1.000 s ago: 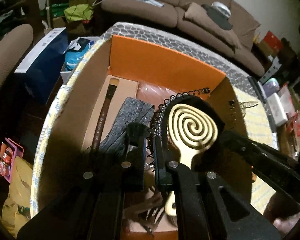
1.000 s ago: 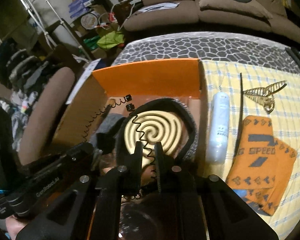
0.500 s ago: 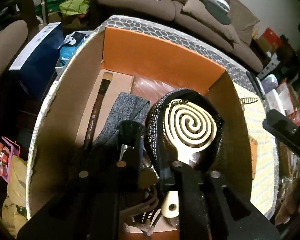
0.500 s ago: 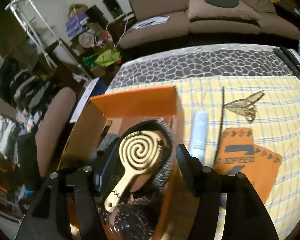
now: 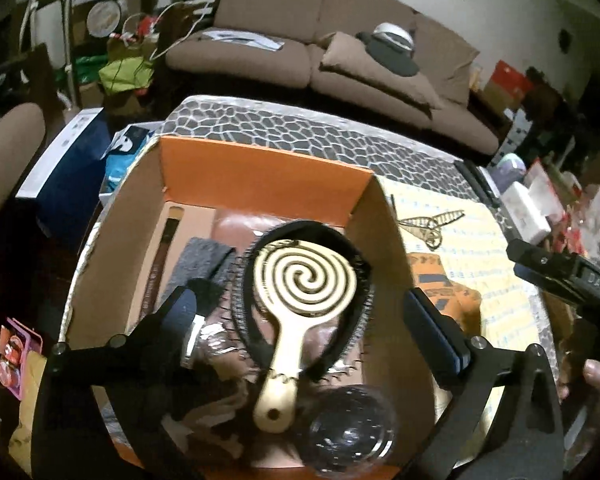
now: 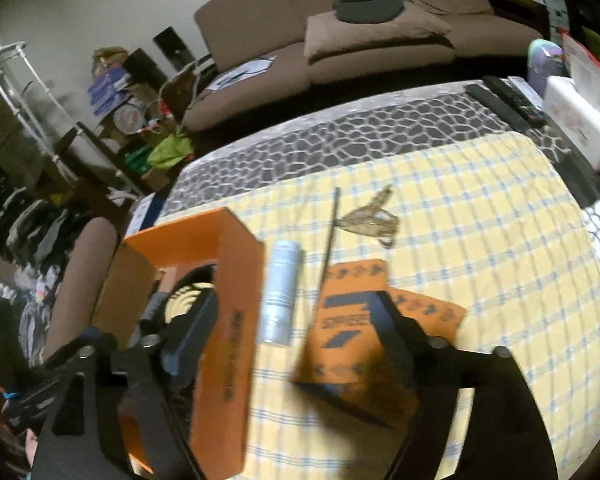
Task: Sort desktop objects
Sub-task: 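Move both grippers back to the orange towel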
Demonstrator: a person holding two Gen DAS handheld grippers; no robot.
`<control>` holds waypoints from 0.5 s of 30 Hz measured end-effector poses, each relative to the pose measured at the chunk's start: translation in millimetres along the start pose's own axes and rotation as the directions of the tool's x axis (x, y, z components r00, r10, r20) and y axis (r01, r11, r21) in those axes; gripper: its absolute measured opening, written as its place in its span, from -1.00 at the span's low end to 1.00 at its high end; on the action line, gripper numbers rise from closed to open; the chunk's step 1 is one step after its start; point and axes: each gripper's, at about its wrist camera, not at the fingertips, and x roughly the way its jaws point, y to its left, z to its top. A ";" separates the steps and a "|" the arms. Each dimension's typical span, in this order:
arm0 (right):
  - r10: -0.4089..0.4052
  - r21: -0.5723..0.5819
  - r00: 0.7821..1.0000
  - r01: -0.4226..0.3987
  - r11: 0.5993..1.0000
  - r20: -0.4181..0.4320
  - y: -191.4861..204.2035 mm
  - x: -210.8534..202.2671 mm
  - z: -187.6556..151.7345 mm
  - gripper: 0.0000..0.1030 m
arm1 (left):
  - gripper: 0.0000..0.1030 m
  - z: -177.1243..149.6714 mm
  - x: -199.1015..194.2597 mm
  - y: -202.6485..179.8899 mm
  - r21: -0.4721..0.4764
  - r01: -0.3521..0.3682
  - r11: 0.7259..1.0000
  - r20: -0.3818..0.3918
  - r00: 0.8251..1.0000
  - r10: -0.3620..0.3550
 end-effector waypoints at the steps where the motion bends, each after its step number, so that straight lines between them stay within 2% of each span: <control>1: -0.010 0.002 1.000 0.010 1.000 0.004 -5.4 -1.8 -1.4 0.70 | 1.00 -1.2 -1.1 -5.5 0.002 0.012 1.000 0.001 1.000 -0.012; 6: -0.046 0.005 0.999 0.046 0.999 -0.010 -25.9 -6.9 -5.9 0.78 | 1.00 -6.3 -8.8 -33.5 0.040 0.047 0.998 0.019 0.999 -0.048; 15: -0.078 0.032 0.996 0.080 0.996 -0.049 -64.6 -11.0 -16.4 0.78 | 1.00 -18.5 3.5 -109.0 0.186 0.040 0.982 -0.019 0.999 -0.037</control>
